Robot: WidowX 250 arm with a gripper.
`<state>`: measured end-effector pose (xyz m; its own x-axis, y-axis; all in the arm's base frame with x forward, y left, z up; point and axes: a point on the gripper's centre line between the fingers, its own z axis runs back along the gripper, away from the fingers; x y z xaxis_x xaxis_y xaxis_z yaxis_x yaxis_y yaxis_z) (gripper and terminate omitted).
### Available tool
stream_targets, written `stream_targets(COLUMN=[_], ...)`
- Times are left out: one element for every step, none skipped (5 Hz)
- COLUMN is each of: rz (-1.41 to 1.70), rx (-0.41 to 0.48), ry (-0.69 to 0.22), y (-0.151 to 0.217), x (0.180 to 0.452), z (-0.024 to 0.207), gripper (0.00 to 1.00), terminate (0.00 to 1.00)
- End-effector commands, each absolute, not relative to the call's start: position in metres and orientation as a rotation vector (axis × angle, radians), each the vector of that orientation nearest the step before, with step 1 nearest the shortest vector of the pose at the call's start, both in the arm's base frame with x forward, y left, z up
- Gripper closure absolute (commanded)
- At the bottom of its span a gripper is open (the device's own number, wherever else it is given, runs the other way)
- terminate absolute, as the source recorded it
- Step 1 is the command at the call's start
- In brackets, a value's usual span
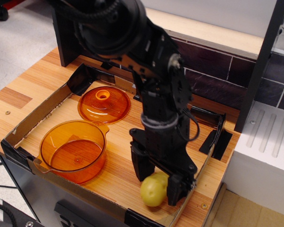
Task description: Put potato in pot
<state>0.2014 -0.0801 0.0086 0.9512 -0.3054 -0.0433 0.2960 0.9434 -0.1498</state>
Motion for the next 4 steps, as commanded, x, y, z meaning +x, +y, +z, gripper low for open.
stream_targets(rz=[-0.293,-0.283,-0.24,-0.167], rx=[-0.132,-0.126,-0.138,-0.142], ry=[0.046,0.029,0.002,-0.052], y=[-0.083,-0.081,-0.075,-0.058], x=[0.205,0.205,0.207,0.209], z=[0.008,0.014,0.039,0.076], gripper=[1.0,1.0,1.0,1.0], terminate=[0.0,0.0,0.0,0.0])
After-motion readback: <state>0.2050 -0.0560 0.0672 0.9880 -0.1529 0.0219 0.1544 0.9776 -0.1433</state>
